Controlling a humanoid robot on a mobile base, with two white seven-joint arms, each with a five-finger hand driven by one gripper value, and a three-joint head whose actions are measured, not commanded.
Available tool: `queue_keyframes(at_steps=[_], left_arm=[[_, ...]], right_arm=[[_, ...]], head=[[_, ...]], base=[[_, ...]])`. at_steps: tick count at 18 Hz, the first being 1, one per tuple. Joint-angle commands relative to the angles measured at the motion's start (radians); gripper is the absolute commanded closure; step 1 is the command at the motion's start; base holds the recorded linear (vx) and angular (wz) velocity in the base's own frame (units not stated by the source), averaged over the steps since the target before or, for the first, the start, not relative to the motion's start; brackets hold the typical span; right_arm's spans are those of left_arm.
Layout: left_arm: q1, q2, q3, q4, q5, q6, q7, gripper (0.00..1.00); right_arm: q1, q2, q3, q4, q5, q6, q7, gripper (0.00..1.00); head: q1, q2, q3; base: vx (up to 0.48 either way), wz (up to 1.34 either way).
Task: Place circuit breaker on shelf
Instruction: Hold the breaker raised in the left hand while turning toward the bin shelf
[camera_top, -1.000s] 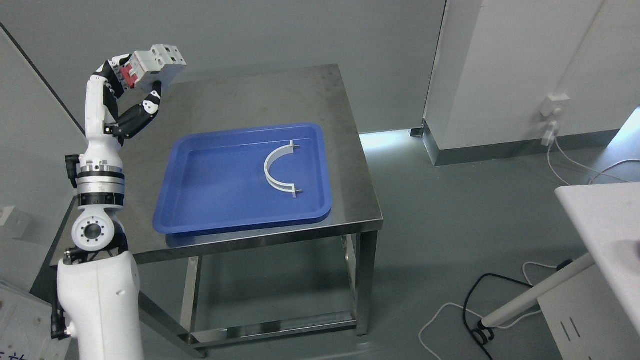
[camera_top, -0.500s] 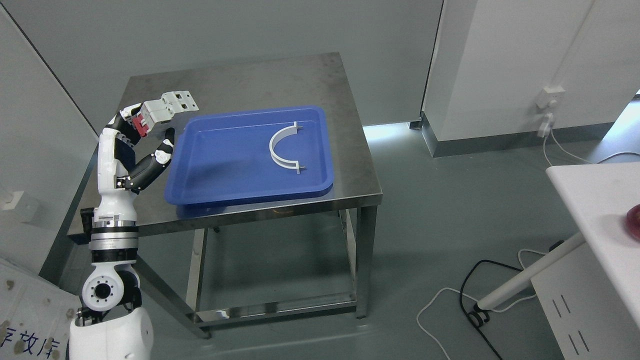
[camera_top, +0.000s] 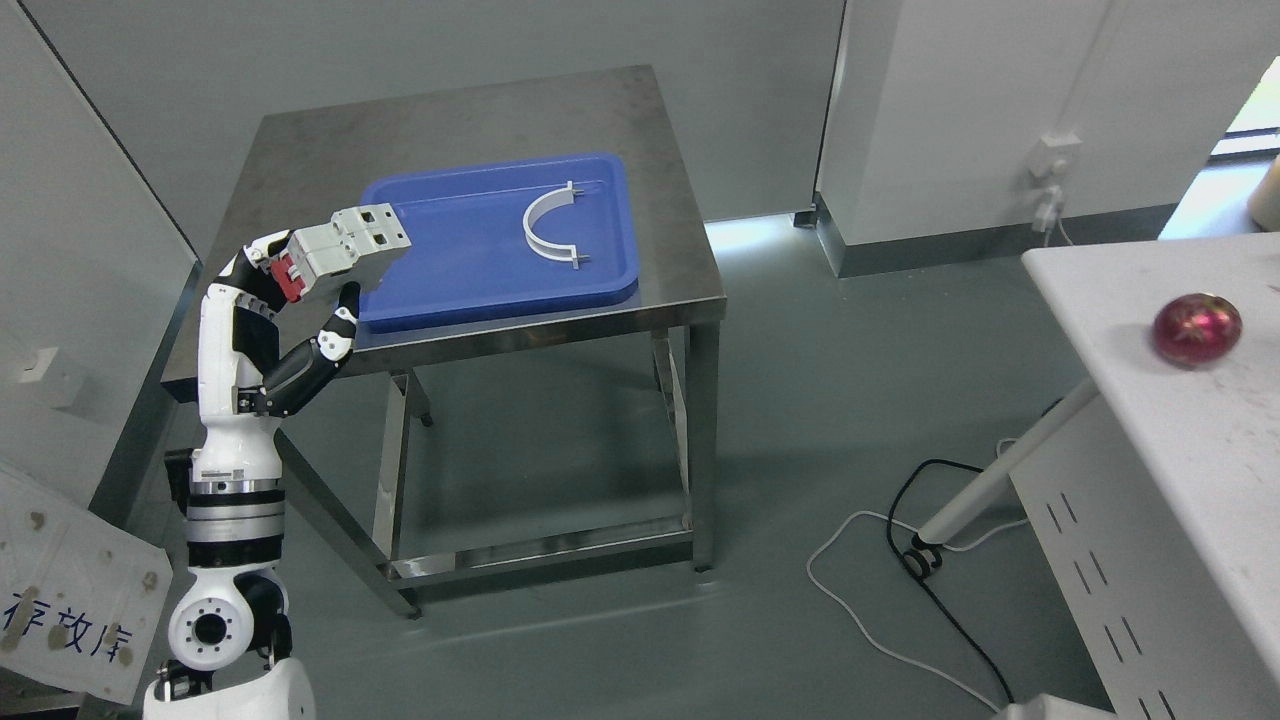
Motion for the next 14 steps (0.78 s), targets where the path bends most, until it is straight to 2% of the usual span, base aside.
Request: queue_keyframes(at_steps=[1,8,14], left_arm=[[0.026,0.001,-0.015,-0.075,-0.015,-0.003,0.000,0.96],[0.016,0.001,-0.015,-0.075,-0.014,-0.003,0.000,0.96],[0.012,0.001,-0.026,-0.075,-0.014,-0.002,-0.003,0.96]], right_arm=[[0.017,-0.017,0.000,0.000,0.001,-0.030,0.001,0.00],[0.017,-0.017,0.000,0.000,0.001,-0.030,0.001,0.00],[0.017,-0.017,0.000,0.000,0.001,-0.030,0.001,0.00]], head=[[0.0000,0.000,0.000],[0.0000,0.000,0.000],[0.0000,0.000,0.000]], base=[[-0.321,-0.29],[-0.337,-0.25],[-0.357,-0.01]])
